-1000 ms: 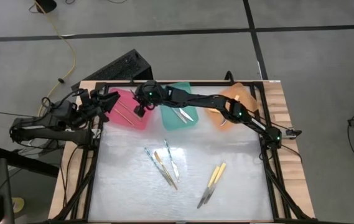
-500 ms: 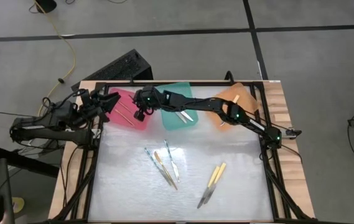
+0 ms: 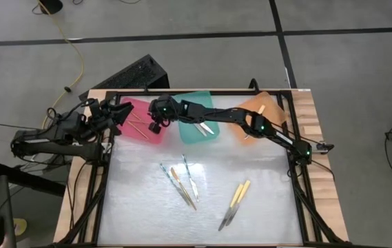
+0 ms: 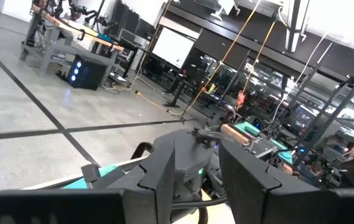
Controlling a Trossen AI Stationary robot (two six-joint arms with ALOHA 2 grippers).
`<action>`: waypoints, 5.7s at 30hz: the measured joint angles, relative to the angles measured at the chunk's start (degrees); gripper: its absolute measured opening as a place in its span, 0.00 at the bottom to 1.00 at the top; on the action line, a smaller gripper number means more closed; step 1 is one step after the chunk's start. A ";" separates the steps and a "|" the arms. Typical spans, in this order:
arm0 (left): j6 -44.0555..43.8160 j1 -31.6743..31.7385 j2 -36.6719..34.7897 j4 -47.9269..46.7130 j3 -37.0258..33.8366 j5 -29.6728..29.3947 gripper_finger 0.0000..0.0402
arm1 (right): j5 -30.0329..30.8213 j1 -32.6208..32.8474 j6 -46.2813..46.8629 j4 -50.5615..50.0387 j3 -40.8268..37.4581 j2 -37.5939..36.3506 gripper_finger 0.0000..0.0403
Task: Sort silverware by color (type)
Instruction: Put the white and blue knife into the green bin
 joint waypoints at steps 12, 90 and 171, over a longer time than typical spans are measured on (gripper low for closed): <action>0.23 0.00 -0.02 -0.52 0.02 -1.36 0.27 | -0.04 0.02 2.58 0.23 0.00 -0.03 0.20; 45.08 -0.58 45.12 -3.67 0.02 47.26 0.26 | -1.44 18.56 -2.51 -74.42 -0.20 -48.54 0.20; 21.49 -3.56 19.81 -3.56 -0.02 17.85 0.05 | -1.27 18.31 -5.20 -74.53 -0.13 -57.96 0.20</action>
